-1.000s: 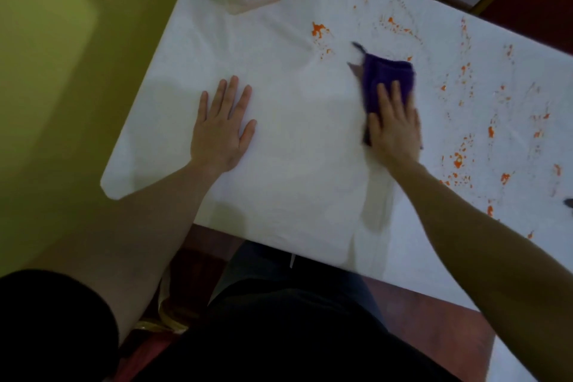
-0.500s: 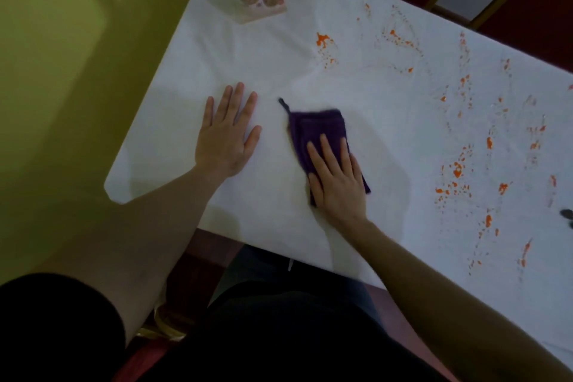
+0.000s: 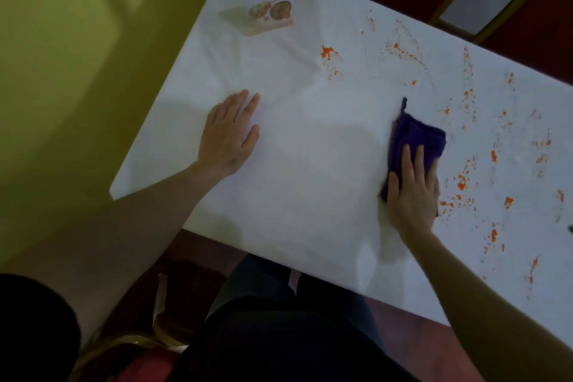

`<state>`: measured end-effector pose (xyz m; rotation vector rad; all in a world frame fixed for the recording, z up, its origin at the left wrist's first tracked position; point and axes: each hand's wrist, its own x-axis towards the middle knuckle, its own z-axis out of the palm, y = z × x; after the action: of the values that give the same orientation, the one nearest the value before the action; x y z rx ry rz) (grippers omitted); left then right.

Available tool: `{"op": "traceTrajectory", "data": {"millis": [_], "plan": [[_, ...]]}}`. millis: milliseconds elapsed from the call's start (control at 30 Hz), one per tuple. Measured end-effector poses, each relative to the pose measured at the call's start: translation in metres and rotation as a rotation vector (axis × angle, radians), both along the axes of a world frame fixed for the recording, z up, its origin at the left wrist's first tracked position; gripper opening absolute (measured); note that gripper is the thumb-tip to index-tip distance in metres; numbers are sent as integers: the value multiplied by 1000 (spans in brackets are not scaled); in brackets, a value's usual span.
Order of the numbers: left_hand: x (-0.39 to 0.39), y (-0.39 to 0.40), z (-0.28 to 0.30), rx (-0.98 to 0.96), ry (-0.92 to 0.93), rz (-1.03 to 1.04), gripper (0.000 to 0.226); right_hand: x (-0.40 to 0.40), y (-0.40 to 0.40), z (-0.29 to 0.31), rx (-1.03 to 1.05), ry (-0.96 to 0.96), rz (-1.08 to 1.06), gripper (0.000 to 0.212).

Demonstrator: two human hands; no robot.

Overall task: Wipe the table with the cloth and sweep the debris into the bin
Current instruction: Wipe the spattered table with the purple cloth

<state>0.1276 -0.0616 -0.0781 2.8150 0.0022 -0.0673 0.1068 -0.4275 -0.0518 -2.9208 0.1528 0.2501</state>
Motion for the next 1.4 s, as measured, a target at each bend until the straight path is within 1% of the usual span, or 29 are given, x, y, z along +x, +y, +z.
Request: {"op": "traceTrajectory", "data": {"millis": [67,167,267,367,467,533,667,733,800,900,967,1033,1100,1167,1200,1267,1333,1400], "plan": [[16,8,5,-33,-24,20,61,-29,19,2,7,-3,106,58],[33,22,1,75,-10,34,58,-47,57,-2,20,-20,382,57],[31,29,-9,188,11,23,59,-26,94,-8,49,2,585,55],[31,28,-13,205,-3,31,59,29,132,-12,35,-12,657,55],[31,29,-13,214,-7,25,59,98,157,-11,-11,2,646,56],[31,30,-14,215,-16,20,59,141,159,-11,-31,27,585,57],[29,30,-14,213,-25,17,58,196,120,-9,-16,39,387,58],[29,30,-14,210,-27,18,58,200,90,-8,-7,36,289,59],[30,30,-14,207,-29,22,58,188,60,-6,-1,34,194,59],[30,30,-15,203,-32,31,58,145,33,-3,-13,17,103,59],[30,30,-15,203,-31,34,58,105,34,-1,-7,16,70,60],[31,29,-15,202,-28,37,58,65,50,0,-9,29,100,62],[31,29,-14,197,-28,40,58,31,76,-1,-20,42,252,63],[31,29,-14,196,-29,39,58,19,104,-4,-10,41,439,62],[31,28,-14,199,-29,40,58,25,118,-5,-2,32,506,61],[31,28,-14,203,-33,38,59,55,143,-7,-12,6,570,60],[30,29,-14,206,-38,34,58,98,159,-8,-49,2,575,61],[29,30,-14,211,-48,30,58,140,159,-9,-91,-11,545,63]]}}
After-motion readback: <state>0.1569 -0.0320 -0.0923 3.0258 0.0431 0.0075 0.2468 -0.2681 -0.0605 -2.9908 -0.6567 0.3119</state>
